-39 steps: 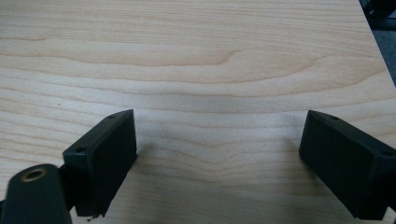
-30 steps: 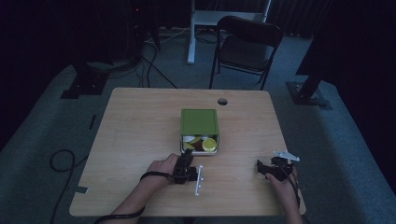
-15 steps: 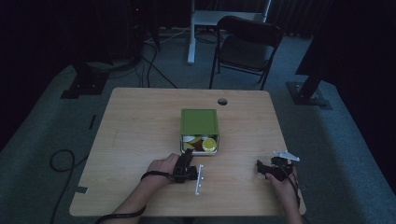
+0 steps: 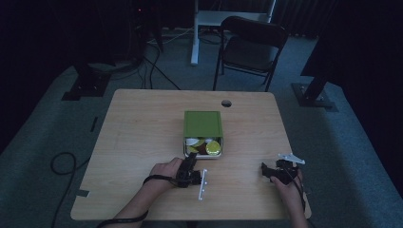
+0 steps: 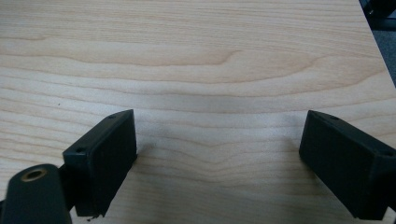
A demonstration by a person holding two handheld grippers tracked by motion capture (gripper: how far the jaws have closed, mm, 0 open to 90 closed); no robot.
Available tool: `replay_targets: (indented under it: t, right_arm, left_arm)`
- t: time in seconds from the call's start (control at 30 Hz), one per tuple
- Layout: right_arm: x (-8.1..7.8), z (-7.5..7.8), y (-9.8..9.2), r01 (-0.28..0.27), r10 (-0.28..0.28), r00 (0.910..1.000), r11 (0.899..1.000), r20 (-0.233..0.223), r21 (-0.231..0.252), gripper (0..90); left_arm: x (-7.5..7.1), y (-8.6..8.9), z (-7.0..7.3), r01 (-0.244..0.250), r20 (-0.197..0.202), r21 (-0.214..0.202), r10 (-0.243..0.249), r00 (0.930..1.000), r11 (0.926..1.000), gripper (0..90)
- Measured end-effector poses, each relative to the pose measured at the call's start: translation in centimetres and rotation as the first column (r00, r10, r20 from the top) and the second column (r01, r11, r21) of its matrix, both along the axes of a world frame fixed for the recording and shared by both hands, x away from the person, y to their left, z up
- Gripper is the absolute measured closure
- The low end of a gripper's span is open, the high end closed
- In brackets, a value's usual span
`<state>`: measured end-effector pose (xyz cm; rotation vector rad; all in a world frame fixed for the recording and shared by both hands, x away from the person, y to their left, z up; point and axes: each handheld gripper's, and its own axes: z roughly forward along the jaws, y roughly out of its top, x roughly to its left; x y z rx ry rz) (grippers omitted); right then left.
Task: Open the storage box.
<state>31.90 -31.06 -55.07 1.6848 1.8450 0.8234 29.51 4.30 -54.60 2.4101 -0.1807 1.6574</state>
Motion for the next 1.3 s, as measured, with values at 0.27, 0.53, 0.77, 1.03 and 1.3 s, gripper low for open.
replay_targets:
  t: [0.27, 0.53, 0.77, 1.03, 1.3]
  right_arm:
    - [0.0, 0.0, 0.1, -0.002, 0.002, 1.0, 1.0, -0.002, -0.009, 10.6]
    - [0.0, 0.0, 0.1, -0.002, 0.002, 1.0, 1.0, -0.002, -0.014, 10.6]
    - [0.0, 0.0, 0.1, -0.002, 0.002, 1.0, 1.0, -0.002, -0.015, 10.5]
    - [0.0, 0.0, 0.2, -0.002, 0.002, 1.0, 1.0, -0.002, -0.016, 10.5]
    - [0.0, 0.0, 0.2, -0.002, 0.002, 1.0, 1.0, -0.002, -0.016, 10.6]
  left_arm:
    - [-0.8, 0.0, 0.0, 0.004, -0.004, 0.011, -0.003, 1.0, 0.9999, 72.1]
    - [-1.6, 0.0, 0.0, 0.013, 0.0, 0.014, -0.013, 0.9999, 0.9998, 72.1]
    - [-2.4, 0.0, 0.1, 0.014, -0.002, 0.024, -0.014, 0.9999, 0.9996, 72.1]
    - [-3.5, -0.1, 0.1, 0.019, -0.005, 0.028, -0.018, 0.9998, 0.9994, 72.1]
    - [-4.6, 0.0, -0.1, 0.028, 0.003, 0.039, -0.028, 0.9996, 0.9988, 72.0]
